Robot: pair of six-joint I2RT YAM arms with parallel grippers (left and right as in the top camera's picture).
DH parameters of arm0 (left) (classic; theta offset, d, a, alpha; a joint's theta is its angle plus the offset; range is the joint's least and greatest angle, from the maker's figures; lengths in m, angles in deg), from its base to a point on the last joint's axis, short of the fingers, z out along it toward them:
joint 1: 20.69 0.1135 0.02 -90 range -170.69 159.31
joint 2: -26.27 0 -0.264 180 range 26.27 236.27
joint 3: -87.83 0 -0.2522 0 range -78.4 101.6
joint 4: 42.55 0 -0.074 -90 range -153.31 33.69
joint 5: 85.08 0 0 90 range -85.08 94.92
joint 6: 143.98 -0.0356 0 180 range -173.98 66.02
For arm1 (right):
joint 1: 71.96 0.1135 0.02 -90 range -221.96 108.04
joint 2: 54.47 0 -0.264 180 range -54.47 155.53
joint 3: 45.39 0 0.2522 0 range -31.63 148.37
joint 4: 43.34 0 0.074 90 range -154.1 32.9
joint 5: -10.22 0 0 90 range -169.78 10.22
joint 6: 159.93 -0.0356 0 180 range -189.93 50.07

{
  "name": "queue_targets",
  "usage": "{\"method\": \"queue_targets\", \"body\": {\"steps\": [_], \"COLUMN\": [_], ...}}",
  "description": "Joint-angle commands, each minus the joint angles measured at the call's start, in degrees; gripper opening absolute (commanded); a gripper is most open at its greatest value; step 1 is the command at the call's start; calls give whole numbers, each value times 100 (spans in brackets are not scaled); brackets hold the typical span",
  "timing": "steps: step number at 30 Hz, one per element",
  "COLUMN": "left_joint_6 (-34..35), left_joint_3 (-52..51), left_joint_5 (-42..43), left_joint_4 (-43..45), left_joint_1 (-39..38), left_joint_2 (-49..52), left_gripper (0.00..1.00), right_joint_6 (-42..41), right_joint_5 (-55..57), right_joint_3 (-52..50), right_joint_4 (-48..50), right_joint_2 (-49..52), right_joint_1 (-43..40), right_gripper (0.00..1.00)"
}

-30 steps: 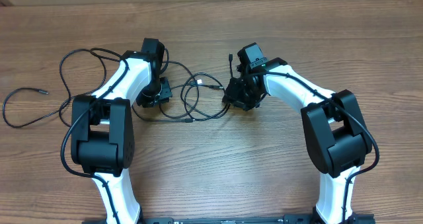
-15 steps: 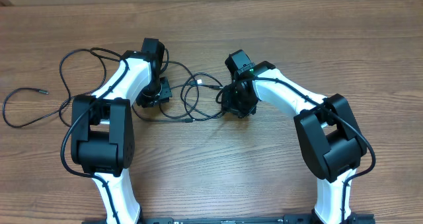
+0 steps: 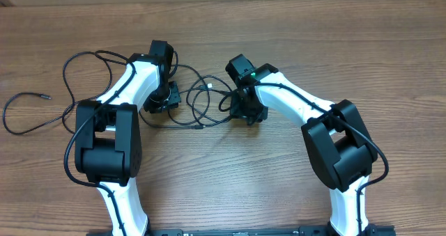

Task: Untangle cables

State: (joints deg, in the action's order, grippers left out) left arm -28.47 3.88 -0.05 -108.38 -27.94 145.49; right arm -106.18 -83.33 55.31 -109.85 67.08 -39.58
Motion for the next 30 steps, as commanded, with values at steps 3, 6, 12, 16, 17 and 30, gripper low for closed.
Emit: {"method": "queue_targets", "body": {"steps": [3, 6, 12, 16, 17, 30], "left_joint_6": [-2, 0, -2, -2, -2, -28], "left_joint_3": [-151, -151, -151, -151, -151, -151], "left_joint_5": [-247, -247, -247, -247, -247, -361], "left_joint_4": [79, 120, 107, 107, 105, -122], "left_joint_1": [46, 46, 46, 46, 46, 46], "left_joint_2": [378, 378, 378, 378, 378, 378], "left_gripper": [37, 37, 37, 37, 37, 38], "right_joint_6": [-42, -37, 26, 66, 68, 66], "right_joint_5": [96, 101, 450, 590, 638, 2210], "right_joint_3": [597, 1016, 1215, 1215, 1215, 1235], "right_joint_4": [-494, -769, -782, -758, -758, -1797], "right_joint_2": [127, 127, 251, 673, 765, 966], "right_joint_1": [39, 39, 87, 157, 166, -48], "right_gripper": [43, 43, 43, 43, 43, 33]}}
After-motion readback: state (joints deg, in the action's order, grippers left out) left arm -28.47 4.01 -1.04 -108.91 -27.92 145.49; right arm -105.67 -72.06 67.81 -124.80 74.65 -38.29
